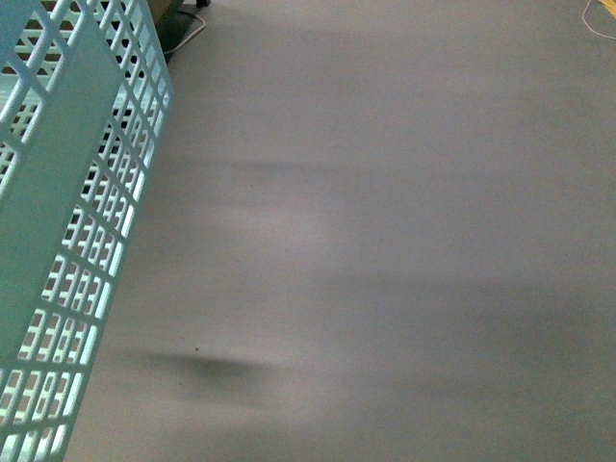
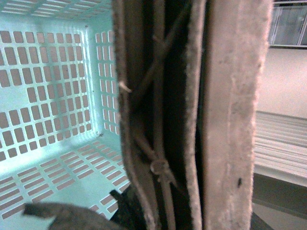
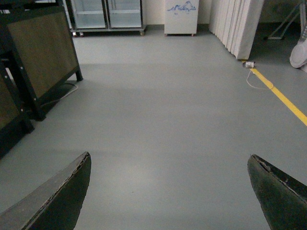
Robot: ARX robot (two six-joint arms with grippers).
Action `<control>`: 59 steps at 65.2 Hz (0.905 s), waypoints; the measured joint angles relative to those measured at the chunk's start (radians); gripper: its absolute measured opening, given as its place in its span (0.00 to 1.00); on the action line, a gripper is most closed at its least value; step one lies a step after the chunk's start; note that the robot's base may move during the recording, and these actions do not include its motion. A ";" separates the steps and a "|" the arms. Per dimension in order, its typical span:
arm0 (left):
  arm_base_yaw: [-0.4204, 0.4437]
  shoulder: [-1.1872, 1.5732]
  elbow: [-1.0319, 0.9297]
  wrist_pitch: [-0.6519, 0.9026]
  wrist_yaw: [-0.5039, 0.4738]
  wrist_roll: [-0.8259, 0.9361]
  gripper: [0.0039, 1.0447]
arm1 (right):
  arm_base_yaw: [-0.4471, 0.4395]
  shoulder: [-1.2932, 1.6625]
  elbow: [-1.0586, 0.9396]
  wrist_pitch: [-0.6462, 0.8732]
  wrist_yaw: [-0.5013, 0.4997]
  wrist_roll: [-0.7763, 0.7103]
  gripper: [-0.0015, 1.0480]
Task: Pick lemon and mango into basket
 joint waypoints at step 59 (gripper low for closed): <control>0.000 0.000 0.002 0.000 0.000 0.000 0.13 | 0.000 0.000 0.000 0.000 0.000 -0.001 0.92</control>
